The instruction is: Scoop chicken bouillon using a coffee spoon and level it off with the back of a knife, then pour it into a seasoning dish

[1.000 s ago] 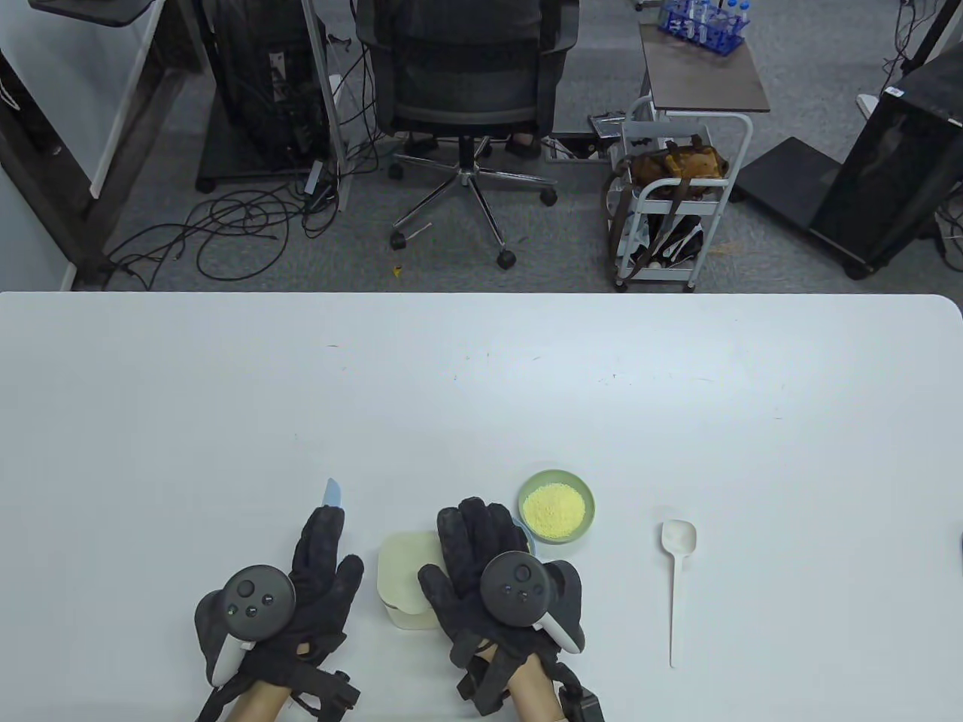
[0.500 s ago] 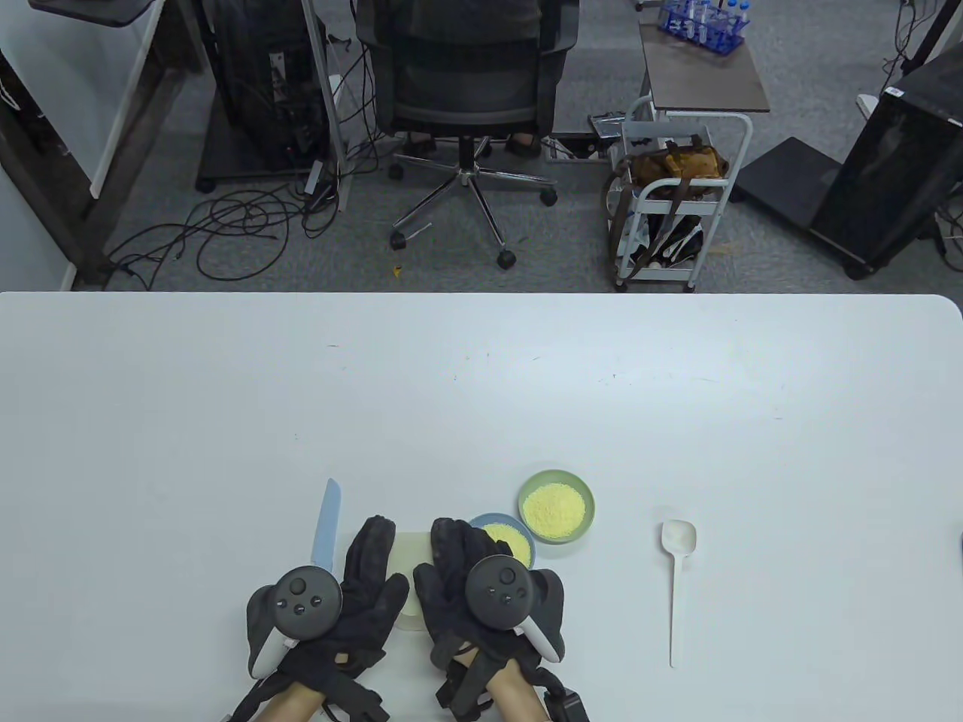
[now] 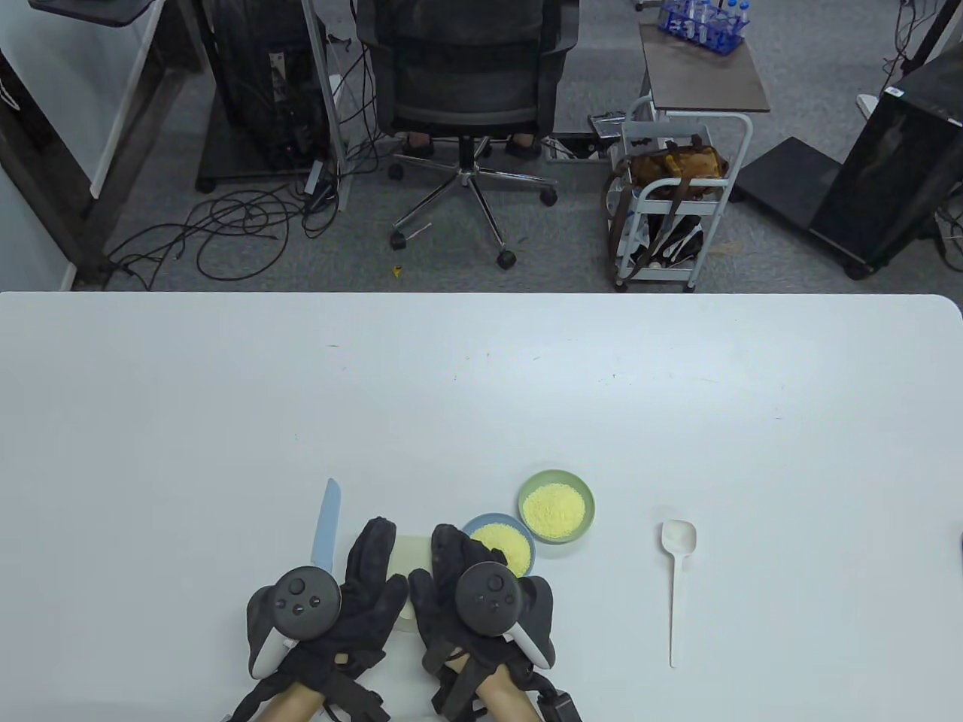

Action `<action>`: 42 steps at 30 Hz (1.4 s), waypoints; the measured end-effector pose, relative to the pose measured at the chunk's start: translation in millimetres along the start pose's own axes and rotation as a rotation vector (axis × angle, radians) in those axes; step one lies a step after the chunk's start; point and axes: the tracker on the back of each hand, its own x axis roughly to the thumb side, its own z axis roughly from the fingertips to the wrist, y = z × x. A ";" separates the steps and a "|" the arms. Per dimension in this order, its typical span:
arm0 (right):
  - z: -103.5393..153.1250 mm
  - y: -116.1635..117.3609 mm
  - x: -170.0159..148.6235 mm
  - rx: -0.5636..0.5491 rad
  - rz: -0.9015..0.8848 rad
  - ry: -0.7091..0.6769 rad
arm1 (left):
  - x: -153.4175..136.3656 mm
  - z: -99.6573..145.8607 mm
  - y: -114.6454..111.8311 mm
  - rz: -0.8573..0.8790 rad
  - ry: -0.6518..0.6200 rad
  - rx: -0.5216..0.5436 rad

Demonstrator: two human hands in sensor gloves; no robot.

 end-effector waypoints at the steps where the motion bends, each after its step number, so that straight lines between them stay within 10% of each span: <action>1: -0.2 0.7 -0.4 0.006 0.012 -0.001 | -0.1 -0.2 -0.1 0.005 0.000 -0.009; 34: 1.0 -0.1 0.4 -0.026 0.084 -0.017 | -2.2 -1.0 -3.1 -0.061 0.043 -0.048; 42: 12.6 -20.1 11.8 -0.147 0.318 -0.098 | 11.0 11.2 17.1 -0.234 -0.002 0.092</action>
